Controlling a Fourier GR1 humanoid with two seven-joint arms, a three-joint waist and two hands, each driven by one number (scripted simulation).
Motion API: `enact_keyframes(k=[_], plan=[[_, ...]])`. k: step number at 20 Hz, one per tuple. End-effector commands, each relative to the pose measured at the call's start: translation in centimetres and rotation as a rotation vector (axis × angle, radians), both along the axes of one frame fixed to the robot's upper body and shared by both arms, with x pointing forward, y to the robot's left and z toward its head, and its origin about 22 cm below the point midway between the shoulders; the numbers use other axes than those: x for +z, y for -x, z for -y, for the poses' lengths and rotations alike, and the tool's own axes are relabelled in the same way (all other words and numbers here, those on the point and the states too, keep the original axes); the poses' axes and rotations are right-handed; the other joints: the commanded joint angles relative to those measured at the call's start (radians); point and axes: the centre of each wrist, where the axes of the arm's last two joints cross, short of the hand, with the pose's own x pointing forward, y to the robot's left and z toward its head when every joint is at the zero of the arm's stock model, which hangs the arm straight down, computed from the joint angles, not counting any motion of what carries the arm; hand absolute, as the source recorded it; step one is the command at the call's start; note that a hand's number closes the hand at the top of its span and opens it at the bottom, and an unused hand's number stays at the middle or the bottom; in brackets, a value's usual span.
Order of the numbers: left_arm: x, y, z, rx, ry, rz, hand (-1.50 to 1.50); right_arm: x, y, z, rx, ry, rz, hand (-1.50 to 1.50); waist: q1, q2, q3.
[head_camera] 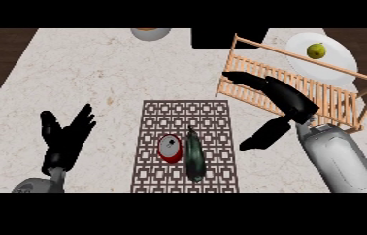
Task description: Pick the can from the placemat and place it in the tiered shelf
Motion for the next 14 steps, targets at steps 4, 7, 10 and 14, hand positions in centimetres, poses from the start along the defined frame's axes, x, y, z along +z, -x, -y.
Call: enact_keyframes(k=[4,7,10,14], plan=[[-0.8,1.0,0.7,-0.013,-0.002,0.017,0.0,4.8,3.0,-7.5,0.041,0.188,-0.03,-1.5,0.004,-0.001,-0.001],[1.4,-0.3,-0.9,-0.018,-0.005,0.0,0.0,5.6,4.2,-9.4,-0.048,0.235,-0.036,-1.5,0.005,0.0,0.0],[-0.4,0.3,-1.4,0.0,0.006,0.021,0.0,6.2,5.5,-13.2,-0.082,0.277,-0.015,-1.5,0.006,0.002,-0.001],[0.5,0.0,-0.7,0.0,0.002,0.004,0.0,5.7,4.6,-16.1,-0.132,0.407,-0.001,-1.5,0.013,0.004,0.0]])
